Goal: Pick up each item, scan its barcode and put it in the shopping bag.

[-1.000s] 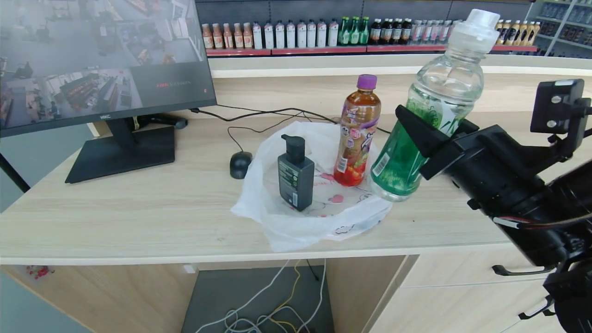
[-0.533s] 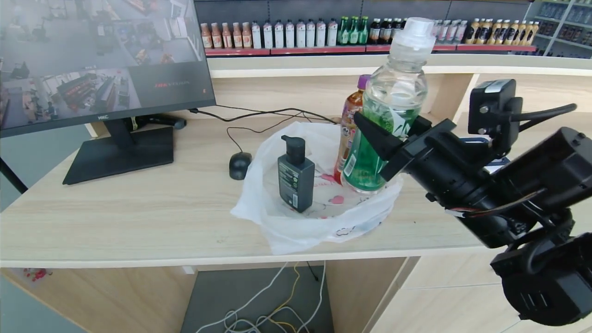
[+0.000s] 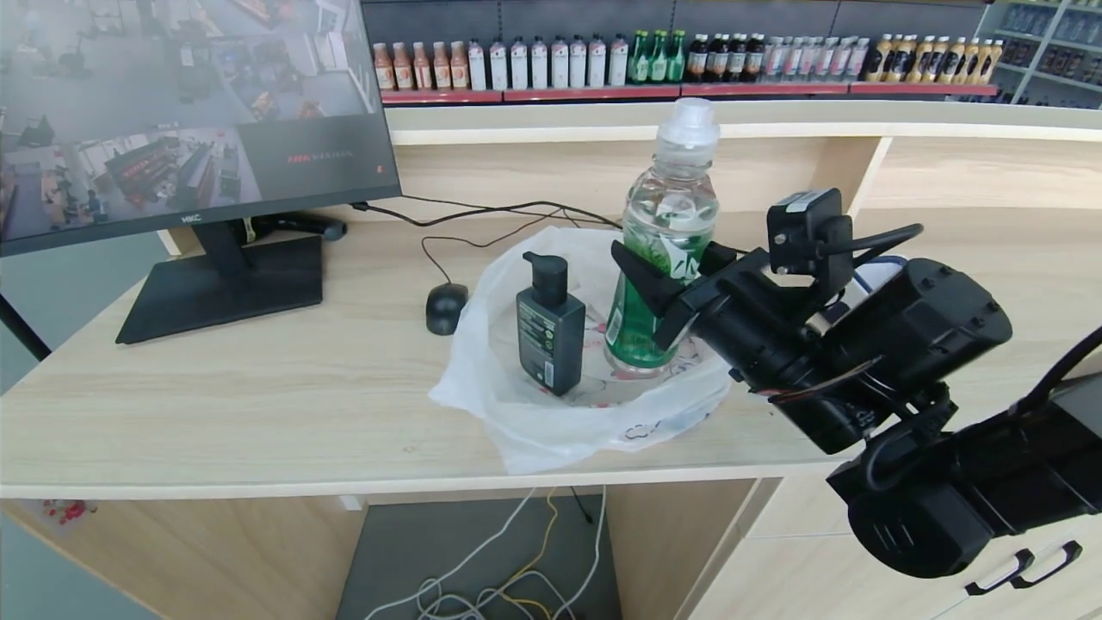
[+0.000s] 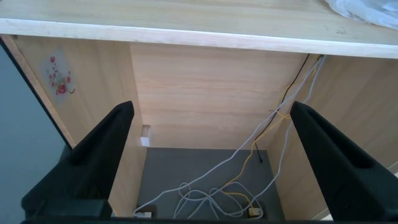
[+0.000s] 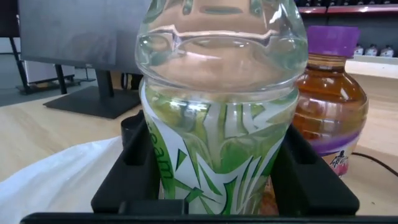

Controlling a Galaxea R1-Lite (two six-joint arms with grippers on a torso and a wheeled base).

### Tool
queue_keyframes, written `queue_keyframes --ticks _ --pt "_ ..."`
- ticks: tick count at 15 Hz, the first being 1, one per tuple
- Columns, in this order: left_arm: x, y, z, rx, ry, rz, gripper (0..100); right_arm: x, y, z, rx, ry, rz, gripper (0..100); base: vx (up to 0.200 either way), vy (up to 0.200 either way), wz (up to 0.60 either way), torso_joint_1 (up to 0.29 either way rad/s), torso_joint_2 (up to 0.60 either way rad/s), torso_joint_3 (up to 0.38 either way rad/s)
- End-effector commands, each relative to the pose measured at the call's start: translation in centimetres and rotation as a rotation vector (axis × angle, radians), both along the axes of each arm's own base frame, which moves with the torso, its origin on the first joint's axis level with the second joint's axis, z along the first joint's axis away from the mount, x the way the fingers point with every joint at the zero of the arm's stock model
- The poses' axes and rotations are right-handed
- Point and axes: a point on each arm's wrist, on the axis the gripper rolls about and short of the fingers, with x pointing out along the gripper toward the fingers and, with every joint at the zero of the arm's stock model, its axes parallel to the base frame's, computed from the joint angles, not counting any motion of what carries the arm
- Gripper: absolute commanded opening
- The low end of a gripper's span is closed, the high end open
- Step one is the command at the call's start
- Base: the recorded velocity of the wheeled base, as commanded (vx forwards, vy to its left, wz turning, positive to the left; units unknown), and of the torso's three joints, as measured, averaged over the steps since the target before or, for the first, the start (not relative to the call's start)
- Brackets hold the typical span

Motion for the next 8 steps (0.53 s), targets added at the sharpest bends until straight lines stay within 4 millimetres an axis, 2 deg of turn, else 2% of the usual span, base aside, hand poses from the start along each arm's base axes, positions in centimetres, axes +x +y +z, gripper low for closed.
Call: queue_keyframes --ticks 1,8 --pt "0.0 0.0 0.0 0.000 0.000 0.001 100 0.2 0.2 -0.7 -0.013 0.014 0.000 0 0.000 0.000 0.00 0.000 0.00 0.000" --pt "0.0 0.0 0.0 0.002 0.000 0.001 100 0.4 0.3 -2.4 -0.049 0.062 -0.001 0 0.000 0.000 0.00 0.000 0.00 0.000"
